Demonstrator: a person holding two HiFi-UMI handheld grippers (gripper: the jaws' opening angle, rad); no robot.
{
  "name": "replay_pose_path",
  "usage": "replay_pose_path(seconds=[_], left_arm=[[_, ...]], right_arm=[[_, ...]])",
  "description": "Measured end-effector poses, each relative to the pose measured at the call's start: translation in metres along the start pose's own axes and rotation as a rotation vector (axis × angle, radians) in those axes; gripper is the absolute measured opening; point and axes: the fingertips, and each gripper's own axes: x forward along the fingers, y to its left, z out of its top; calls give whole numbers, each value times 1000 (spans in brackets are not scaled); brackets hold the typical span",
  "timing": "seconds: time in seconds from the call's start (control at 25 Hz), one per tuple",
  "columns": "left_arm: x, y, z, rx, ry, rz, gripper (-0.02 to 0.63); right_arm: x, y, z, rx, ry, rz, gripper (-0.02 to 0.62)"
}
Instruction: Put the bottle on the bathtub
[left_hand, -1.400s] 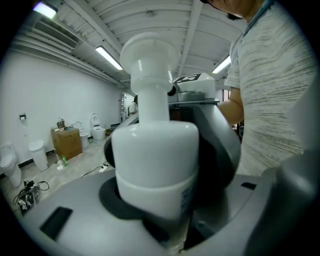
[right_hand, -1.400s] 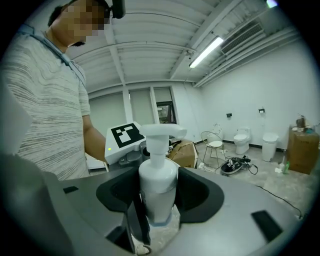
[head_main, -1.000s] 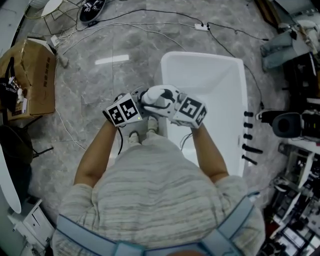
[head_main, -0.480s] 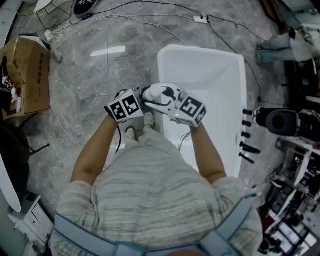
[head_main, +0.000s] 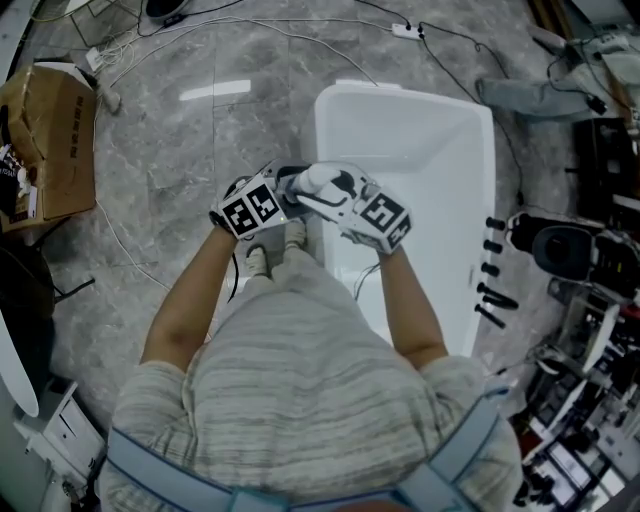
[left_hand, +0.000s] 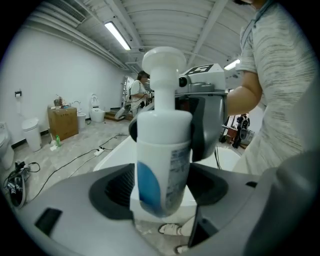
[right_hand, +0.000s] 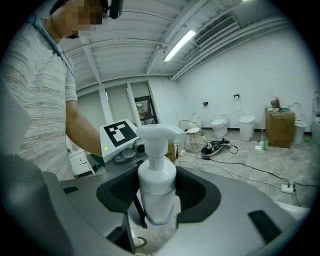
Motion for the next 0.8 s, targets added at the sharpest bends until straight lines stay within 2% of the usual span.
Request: replay_pose_path(seconds=[0.24, 0.56, 0.8], left_arm=[[-3, 16, -26, -80, 12, 99, 304], [4, 35, -54, -163, -10, 177, 304], [20, 43, -65, -207, -55, 192, 298]], right_arm=[[-8, -41, -36, 83, 0, -185, 218], [-4, -106, -95, 196, -5, -590, 218], [0, -133, -134, 249, -1, -769, 218]])
